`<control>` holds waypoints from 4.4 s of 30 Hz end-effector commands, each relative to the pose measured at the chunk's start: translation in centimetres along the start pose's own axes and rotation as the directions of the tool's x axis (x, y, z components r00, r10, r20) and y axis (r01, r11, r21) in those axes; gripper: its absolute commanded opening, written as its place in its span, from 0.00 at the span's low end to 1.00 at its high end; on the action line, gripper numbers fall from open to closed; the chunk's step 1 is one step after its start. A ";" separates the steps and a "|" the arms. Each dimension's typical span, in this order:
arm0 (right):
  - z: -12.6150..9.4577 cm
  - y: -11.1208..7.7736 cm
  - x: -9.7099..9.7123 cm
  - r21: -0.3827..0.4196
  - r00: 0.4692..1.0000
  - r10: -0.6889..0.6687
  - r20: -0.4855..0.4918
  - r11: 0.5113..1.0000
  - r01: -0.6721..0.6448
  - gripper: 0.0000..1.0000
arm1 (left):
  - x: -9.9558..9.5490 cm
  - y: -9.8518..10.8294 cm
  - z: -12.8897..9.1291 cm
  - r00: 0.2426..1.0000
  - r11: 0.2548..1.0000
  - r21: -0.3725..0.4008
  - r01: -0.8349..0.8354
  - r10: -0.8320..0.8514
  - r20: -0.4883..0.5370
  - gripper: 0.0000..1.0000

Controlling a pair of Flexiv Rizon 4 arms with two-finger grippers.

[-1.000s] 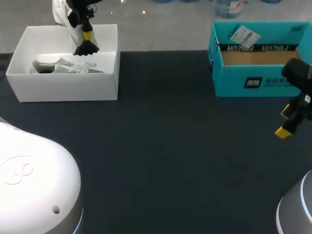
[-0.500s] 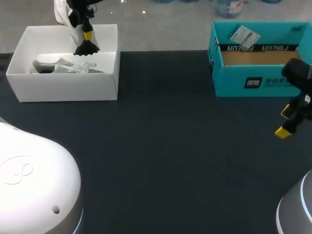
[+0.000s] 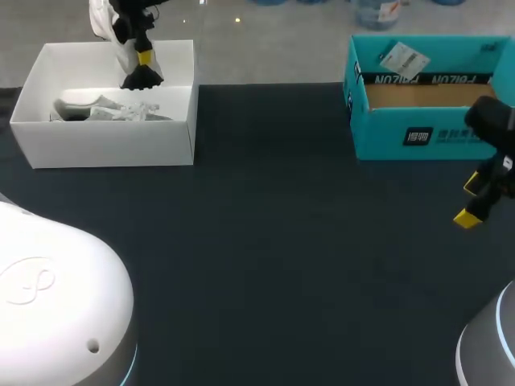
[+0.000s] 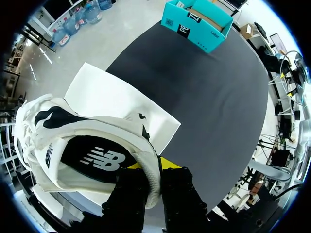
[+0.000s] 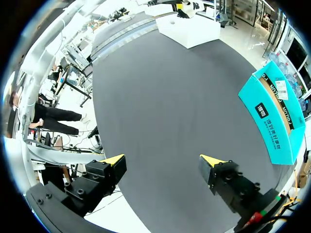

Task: Take the shoe out of the shoebox, open the shoe tongue, remove and reinsert the insole, then place the shoe into the shoebox

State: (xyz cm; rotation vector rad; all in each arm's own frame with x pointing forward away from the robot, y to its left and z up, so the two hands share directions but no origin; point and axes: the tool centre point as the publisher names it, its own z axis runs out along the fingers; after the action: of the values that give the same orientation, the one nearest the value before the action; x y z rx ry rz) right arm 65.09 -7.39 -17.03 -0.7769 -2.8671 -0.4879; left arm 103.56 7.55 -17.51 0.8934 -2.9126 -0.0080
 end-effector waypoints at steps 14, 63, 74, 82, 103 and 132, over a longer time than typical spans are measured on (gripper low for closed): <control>0.1 0.1 -0.1 0.004 1.000 0.001 -0.001 1.000 -0.001 1.00 | -5.9 2.6 1.0 0.918 0.909 -0.128 -0.397 0.392 -0.063 0.00; 0.1 0.1 -0.1 0.004 1.000 0.001 -0.001 1.000 -0.001 1.00 | -13.4 7.1 0.2 0.272 0.257 -0.146 -0.955 0.958 -0.091 0.00; 0.1 0.1 -0.1 0.004 1.000 0.001 -0.001 1.000 -0.001 1.00 | -13.6 7.4 0.7 0.209 0.188 -0.172 -0.967 0.971 -0.112 0.00; 0.1 0.1 -0.1 0.004 1.000 0.001 -0.001 1.000 -0.001 1.00 | -15.1 8.2 1.1 0.000 -0.035 -0.218 -0.975 0.987 -0.160 0.00; 0.1 0.1 -0.1 0.004 1.000 0.001 -0.001 1.000 -0.001 1.00 | -23.1 9.1 0.7 -0.170 -0.241 -0.292 -0.926 0.954 -0.247 0.00; 0.1 0.1 -0.1 0.004 1.000 0.001 -0.001 1.000 -0.001 1.00 | -26.8 8.4 4.6 -0.142 -0.220 -0.268 -0.938 0.949 -0.280 0.00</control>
State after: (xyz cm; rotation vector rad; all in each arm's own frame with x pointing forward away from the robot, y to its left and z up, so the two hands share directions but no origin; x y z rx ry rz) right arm 65.09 -7.40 -17.04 -0.7768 -2.8670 -0.4882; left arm 119.75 29.32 -23.75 -1.6525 -2.4546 -0.4856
